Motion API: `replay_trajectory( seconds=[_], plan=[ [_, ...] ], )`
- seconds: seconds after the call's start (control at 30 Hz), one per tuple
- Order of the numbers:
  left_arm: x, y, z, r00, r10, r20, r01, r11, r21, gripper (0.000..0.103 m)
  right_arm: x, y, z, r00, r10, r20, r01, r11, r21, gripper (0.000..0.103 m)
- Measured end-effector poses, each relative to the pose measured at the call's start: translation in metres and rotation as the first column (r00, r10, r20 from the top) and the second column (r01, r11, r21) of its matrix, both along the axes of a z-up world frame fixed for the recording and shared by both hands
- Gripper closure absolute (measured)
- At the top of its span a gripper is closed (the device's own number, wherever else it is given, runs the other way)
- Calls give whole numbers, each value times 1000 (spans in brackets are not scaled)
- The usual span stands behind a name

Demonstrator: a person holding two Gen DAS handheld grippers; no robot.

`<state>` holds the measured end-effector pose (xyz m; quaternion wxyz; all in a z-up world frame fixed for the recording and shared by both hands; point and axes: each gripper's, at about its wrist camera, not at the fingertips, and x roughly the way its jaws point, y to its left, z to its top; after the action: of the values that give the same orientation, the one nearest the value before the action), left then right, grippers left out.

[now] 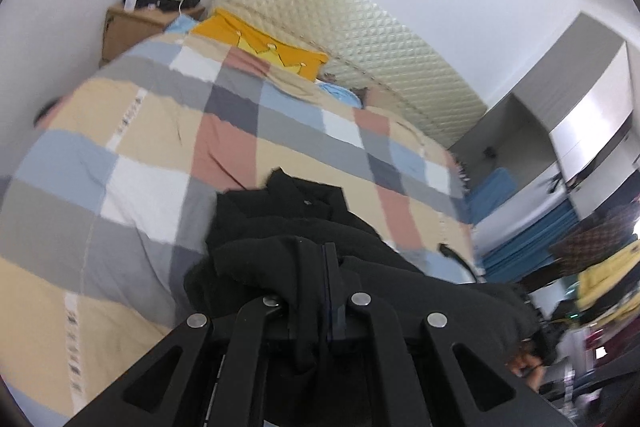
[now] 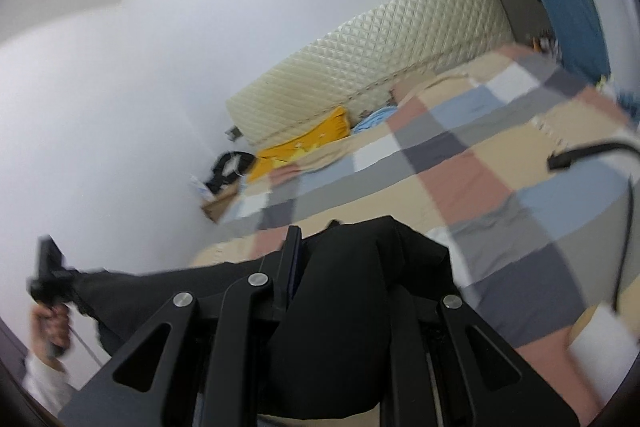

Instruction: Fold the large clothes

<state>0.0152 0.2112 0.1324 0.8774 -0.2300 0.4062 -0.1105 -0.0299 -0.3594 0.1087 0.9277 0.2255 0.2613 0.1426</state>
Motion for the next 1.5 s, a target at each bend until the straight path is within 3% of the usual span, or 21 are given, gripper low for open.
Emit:
replay_trajectory(
  seconds=[0.17, 0.3, 0.43, 0.53, 0.73, 0.93, 1.1, 1.4, 1.5],
  plan=[
    [26, -16, 0, 998, 31, 55, -38, 991, 132, 98, 25, 11, 1, 999, -18, 41, 23, 992, -122, 85],
    [53, -24, -2, 996, 63, 68, -72, 987, 142, 98, 51, 15, -6, 996, -66, 63, 75, 985, -158, 85],
    [84, -39, -4, 994, 79, 71, -92, 974, 207, 98, 82, 16, -21, 990, -120, 68, 130, 977, -166, 86],
    [108, -57, -6, 992, 85, 89, -108, 946, 306, 97, 106, 18, -32, 989, -135, 56, 144, 972, -186, 86],
    [156, -85, -24, 990, 97, 101, -132, 891, 435, 97, 154, 22, -59, 986, -165, 1, 159, 952, -260, 86],
    [210, -108, -62, 988, 138, 75, -157, 836, 526, 97, 201, 25, -96, 985, -156, -76, 120, 931, -345, 86],
    [250, -114, -96, 983, 180, 30, -166, 813, 558, 97, 228, 36, -128, 982, -143, -120, 79, 900, -429, 86],
    [300, -118, -184, 972, 210, -111, -108, 807, 581, 97, 251, 48, -172, 971, -133, -196, 25, 881, -473, 86],
    [307, -117, -202, 966, 215, -141, -102, 825, 556, 97, 255, 50, -182, 968, -135, -210, 19, 879, -476, 86]
  ],
)
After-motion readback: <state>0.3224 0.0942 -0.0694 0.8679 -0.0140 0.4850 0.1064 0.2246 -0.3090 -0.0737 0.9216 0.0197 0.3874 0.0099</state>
